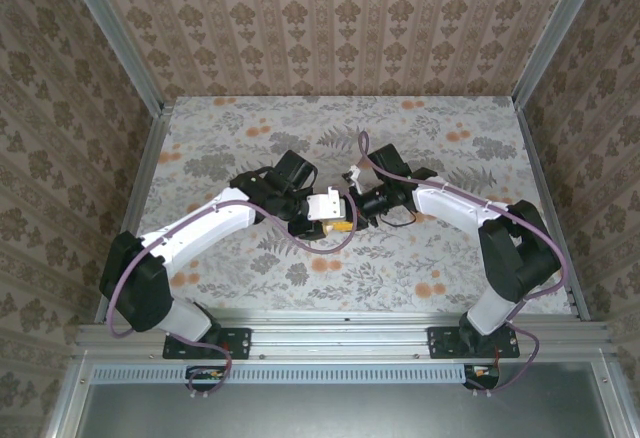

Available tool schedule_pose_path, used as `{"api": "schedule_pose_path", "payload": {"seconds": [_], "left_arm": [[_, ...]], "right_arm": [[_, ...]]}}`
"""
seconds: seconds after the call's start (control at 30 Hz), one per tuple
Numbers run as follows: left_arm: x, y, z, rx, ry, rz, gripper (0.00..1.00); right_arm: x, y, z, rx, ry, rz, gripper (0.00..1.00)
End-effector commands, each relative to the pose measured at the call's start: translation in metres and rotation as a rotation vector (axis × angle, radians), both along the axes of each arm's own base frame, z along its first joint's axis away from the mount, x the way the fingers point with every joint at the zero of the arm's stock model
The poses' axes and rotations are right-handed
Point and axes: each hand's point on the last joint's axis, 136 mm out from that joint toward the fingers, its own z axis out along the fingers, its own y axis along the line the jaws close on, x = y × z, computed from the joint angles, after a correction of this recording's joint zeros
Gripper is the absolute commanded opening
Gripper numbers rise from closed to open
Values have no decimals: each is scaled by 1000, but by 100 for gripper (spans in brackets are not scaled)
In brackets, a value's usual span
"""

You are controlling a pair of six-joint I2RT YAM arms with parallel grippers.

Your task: Insert wireless bluetooth earbuds into charging case

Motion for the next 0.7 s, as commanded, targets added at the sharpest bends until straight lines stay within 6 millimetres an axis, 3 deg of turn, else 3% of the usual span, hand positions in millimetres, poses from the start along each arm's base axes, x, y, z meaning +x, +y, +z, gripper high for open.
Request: {"api": "schedule_pose_path", "payload": {"seconds": [0.0, 0.17, 0.33, 0.4, 0.67], "left_arm": [[-1, -8, 23, -62, -38, -15, 28], [-1, -7, 24, -63, -64, -17, 33], [3, -7, 28, -86, -79, 14, 69], [3, -8, 32, -120, -71, 22, 76], [4, -5, 63, -362, -31, 71, 77]], "right_arm": [[5, 7, 6, 27, -10, 10, 19], [6, 7, 8, 26, -25, 7, 17], [9, 2, 10, 10, -94, -11, 16], [12, -4, 10, 3, -136, -30, 16], [28, -30, 27, 44, -392, -102, 16]]}}
